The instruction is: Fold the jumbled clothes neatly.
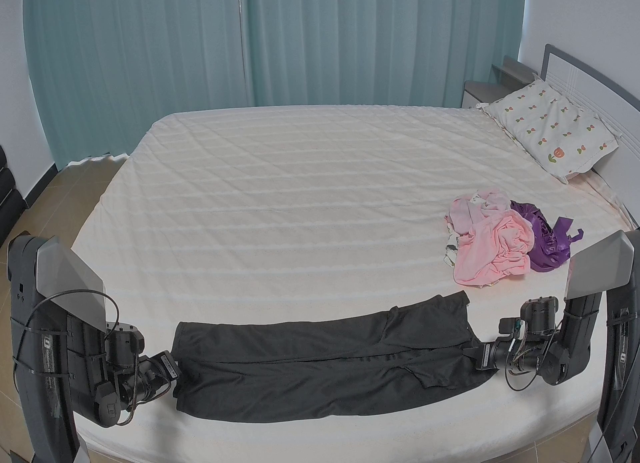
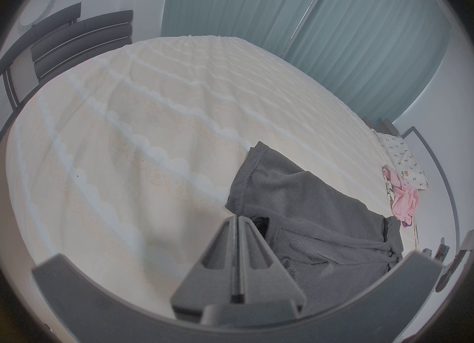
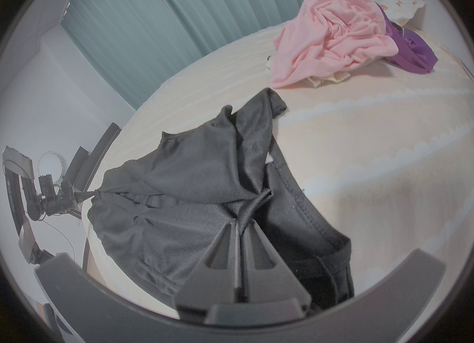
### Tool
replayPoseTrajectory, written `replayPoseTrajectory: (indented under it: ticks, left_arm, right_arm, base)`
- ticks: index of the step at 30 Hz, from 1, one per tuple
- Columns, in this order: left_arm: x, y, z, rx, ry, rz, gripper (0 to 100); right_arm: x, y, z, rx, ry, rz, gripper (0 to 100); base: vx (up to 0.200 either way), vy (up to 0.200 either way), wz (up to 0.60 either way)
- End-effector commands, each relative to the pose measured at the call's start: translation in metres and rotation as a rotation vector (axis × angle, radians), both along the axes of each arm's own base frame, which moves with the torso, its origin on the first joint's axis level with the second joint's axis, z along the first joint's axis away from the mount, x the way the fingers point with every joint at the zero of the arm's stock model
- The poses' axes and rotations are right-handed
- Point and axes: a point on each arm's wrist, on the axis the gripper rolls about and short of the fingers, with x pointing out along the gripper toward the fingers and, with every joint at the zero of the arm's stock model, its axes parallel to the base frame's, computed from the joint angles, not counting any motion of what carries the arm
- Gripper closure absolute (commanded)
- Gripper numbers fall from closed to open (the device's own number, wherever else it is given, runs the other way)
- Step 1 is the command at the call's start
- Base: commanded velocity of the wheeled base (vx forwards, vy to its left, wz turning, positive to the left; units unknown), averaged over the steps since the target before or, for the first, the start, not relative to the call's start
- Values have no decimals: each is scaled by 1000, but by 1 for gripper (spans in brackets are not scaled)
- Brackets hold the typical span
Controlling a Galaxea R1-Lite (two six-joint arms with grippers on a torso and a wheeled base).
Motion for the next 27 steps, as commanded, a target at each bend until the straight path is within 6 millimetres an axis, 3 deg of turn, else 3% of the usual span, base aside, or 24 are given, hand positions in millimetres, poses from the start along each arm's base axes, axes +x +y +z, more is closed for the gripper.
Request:
replayPoseTrajectory:
  ticks: [1,13,27]
  left_arm:
    - [1,0,1,2,-15,3,100]
    - [-1,7,4,5,-17,35,100]
    - [2,12,-9,7,14,52,100]
  right_arm:
    - [0,-3,1,3,-14,-10,100]
    - [-3,0,8,16,-108,6,100]
    - [7,0,10,57,-135,-29,100]
  base:
    - [0,0,0]
    - [0,0,0]
    - [0,0,0]
